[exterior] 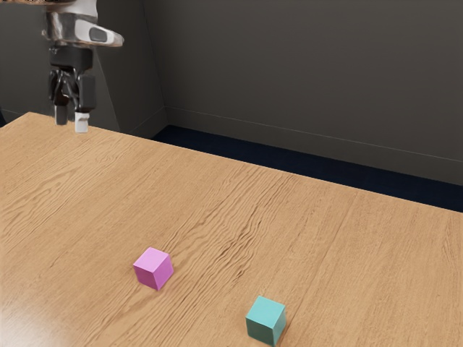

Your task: Pick up the blue block with one arm, and put the blue block on the pink block with one arm

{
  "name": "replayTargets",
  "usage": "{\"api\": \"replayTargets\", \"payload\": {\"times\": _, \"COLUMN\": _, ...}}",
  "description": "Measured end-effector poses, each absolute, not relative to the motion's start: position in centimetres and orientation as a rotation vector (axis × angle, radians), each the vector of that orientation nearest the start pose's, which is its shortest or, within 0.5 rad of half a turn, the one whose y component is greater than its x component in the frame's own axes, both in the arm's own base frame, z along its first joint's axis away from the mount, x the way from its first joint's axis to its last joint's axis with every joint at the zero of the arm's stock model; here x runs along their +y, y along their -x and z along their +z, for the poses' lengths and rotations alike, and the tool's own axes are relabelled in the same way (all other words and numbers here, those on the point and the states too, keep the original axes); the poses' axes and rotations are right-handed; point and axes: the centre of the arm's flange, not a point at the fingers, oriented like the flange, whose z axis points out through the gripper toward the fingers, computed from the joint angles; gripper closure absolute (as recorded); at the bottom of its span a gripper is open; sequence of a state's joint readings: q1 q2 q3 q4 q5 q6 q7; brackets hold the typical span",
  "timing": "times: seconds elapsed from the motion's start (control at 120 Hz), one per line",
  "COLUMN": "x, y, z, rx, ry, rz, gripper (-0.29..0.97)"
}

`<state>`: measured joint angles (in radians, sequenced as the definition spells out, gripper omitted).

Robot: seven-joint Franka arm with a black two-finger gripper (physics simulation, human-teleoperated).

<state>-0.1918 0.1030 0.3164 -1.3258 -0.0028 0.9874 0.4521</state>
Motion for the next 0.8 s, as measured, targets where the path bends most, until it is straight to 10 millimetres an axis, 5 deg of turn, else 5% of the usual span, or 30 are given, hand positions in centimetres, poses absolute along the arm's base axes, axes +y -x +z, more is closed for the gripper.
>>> {"api": "replayTargets", "payload": {"times": 0.192, "x": 5.1, "y": -53.7, "z": 64.9, "rx": 0.828, "ry": 3.077, "rz": 0.406, "gripper": 0.00}}
{"api": "replayTargets", "payload": {"times": 0.417, "x": 4.9, "y": -54.2, "z": 66.5, "rx": 1.082, "ry": 2.982, "rz": 0.256, "gripper": 0.00}}
{"api": "replayTargets", "payload": {"times": 0.525, "x": 4.0, "y": -52.0, "z": 72.6, "rx": 1.201, "ry": 2.910, "rz": 0.038, "gripper": 0.00}}
{"api": "replayTargets", "payload": {"times": 0.617, "x": 3.0, "y": -51.4, "z": 74.4, "rx": 1.288, "ry": 2.867, "rz": -0.036, "gripper": 0.00}}
{"api": "replayTargets", "payload": {"times": 0.8, "x": -0.8, "y": -54.1, "z": 68.7, "rx": 1.453, "ry": 2.822, "rz": 0.074, "gripper": 0.00}}
